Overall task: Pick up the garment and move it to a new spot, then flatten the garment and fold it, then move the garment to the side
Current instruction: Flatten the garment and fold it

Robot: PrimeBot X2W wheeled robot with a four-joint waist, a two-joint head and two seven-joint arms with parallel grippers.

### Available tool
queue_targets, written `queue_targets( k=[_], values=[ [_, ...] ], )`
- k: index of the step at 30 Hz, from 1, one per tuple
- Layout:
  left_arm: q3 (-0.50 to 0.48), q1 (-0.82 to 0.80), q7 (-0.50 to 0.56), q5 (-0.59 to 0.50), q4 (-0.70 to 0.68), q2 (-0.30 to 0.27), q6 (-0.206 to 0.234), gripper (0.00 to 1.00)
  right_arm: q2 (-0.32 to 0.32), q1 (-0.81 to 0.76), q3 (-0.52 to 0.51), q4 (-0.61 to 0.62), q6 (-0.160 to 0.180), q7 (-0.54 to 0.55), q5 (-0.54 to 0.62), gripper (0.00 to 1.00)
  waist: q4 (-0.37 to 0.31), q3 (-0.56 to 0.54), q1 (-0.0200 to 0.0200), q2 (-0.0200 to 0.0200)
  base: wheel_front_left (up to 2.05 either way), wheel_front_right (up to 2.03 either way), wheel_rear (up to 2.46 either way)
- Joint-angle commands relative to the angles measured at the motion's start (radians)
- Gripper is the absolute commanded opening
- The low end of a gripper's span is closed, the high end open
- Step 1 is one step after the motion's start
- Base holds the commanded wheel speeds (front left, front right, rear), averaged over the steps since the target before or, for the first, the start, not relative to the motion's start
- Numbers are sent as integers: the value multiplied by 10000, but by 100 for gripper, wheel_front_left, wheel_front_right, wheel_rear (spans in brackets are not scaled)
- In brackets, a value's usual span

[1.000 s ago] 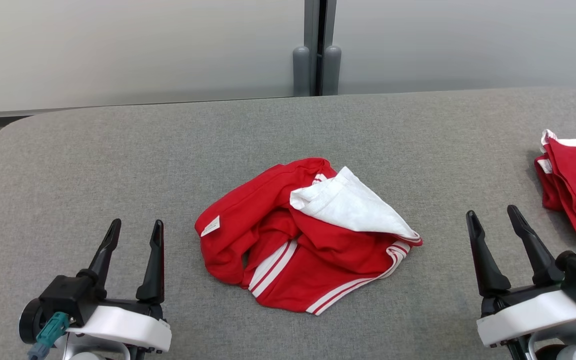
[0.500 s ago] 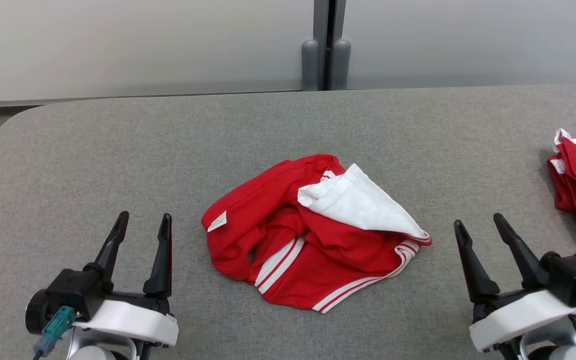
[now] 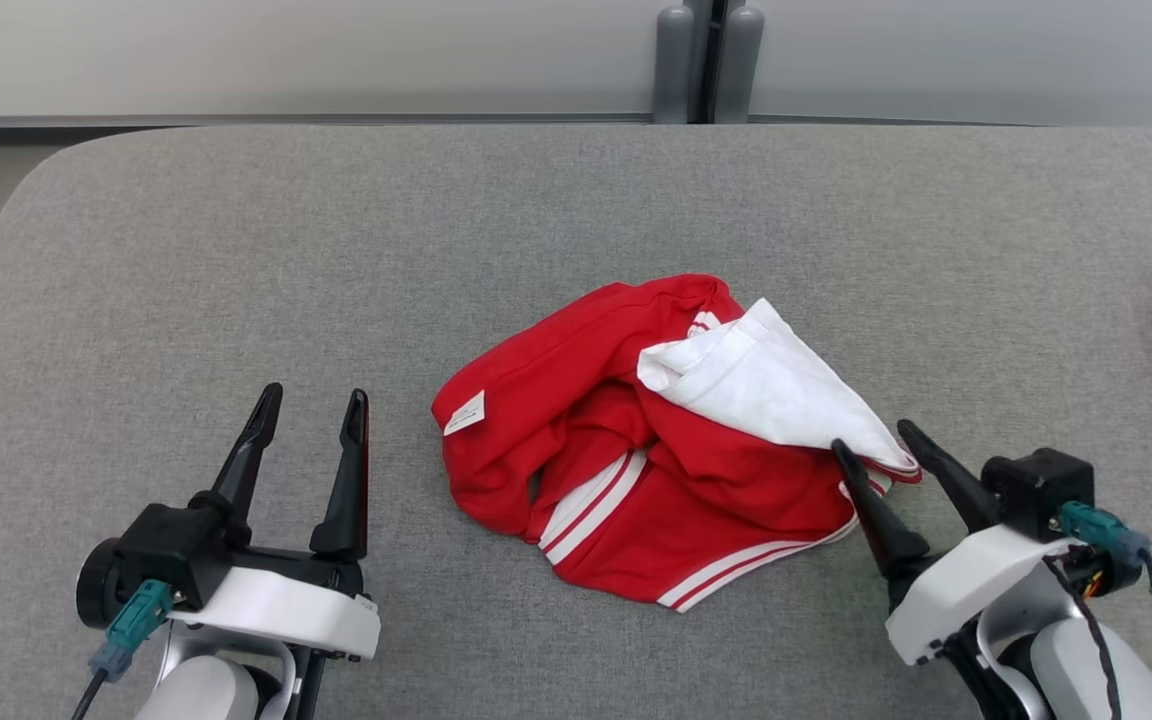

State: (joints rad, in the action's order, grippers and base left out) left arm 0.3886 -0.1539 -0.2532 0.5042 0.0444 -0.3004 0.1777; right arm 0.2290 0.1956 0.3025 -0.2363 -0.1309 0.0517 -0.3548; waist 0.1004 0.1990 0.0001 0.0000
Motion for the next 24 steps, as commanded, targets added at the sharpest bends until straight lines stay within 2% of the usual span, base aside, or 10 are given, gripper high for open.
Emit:
queue_targets(
  k=[1,2,8,14,24],
  values=[
    [-39,-185,-40,-31,55,1,-21,100,108,169,29,-57,4,-147,-125,39,31,40,-1,0,0,0,0],
    [-57,-208,-44,-32,83,21,-35,100,147,230,94,-135,4,-178,-189,0,34,47,-1,0,0,0,0],
    [-180,-203,-97,-100,157,82,-59,100,429,553,96,-22,4,-410,-504,0,-16,71,-1,0,0,0,0],
    [-263,-213,-111,-159,155,118,-74,100,671,767,-471,446,4,-756,-335,0,-93,99,-1,0,0,0,0],
    [-375,-285,-126,-302,161,209,-146,100,1020,861,-3008,1559,4,-1245,548,0,-320,322,-1,0,0,0,0]
  ],
)
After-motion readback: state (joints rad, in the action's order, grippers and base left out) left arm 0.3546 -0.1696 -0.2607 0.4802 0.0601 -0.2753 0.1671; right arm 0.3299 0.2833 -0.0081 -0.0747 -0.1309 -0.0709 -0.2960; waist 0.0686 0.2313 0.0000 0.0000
